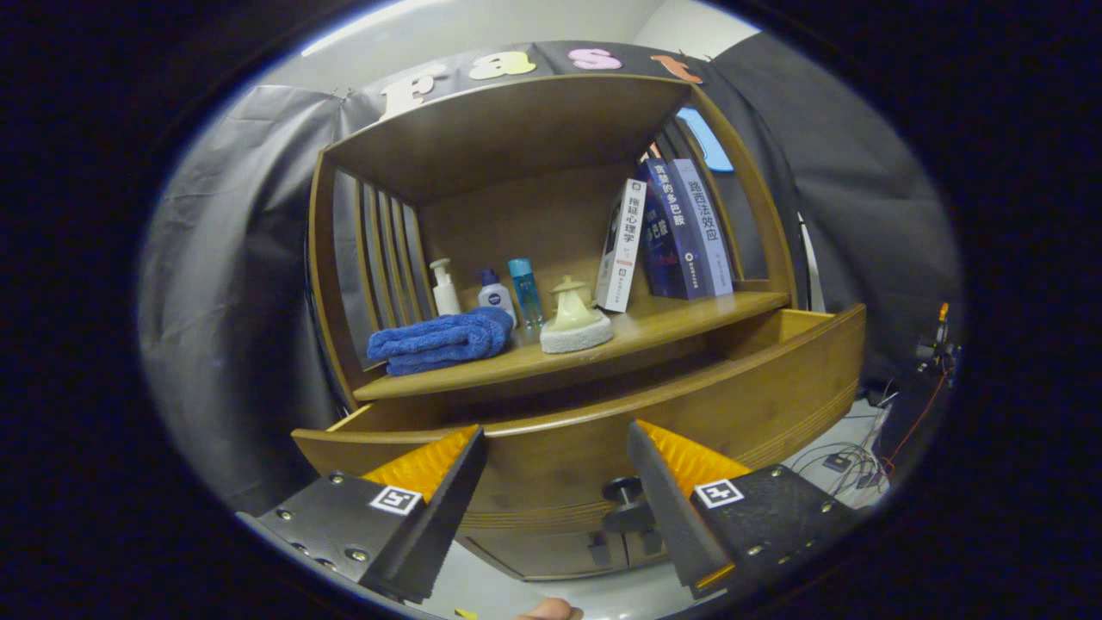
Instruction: Pull open the drawer, take out the items inside it, and place them on the countertop above the cabinet.
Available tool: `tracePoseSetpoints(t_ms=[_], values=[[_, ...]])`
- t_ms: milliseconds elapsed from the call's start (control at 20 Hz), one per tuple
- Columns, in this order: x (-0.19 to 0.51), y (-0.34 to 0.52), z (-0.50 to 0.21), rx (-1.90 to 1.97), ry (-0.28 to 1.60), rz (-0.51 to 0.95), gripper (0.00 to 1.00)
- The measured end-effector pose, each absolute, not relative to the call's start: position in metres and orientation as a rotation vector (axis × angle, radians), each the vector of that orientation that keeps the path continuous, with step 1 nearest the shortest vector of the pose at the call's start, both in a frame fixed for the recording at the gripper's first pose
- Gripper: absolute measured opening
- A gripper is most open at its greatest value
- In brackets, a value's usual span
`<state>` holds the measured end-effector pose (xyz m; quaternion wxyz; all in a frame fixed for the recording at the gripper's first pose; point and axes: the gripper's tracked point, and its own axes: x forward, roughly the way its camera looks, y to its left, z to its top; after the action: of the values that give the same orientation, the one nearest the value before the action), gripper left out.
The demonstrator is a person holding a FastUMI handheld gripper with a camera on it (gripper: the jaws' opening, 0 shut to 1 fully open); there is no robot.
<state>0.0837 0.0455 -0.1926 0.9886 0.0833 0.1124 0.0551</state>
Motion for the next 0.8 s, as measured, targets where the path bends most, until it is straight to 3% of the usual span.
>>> tracePoseSetpoints(t_ms=[800], values=[[0.130, 0.051, -0.199, 0.202, 0.231, 0.110, 0.97]])
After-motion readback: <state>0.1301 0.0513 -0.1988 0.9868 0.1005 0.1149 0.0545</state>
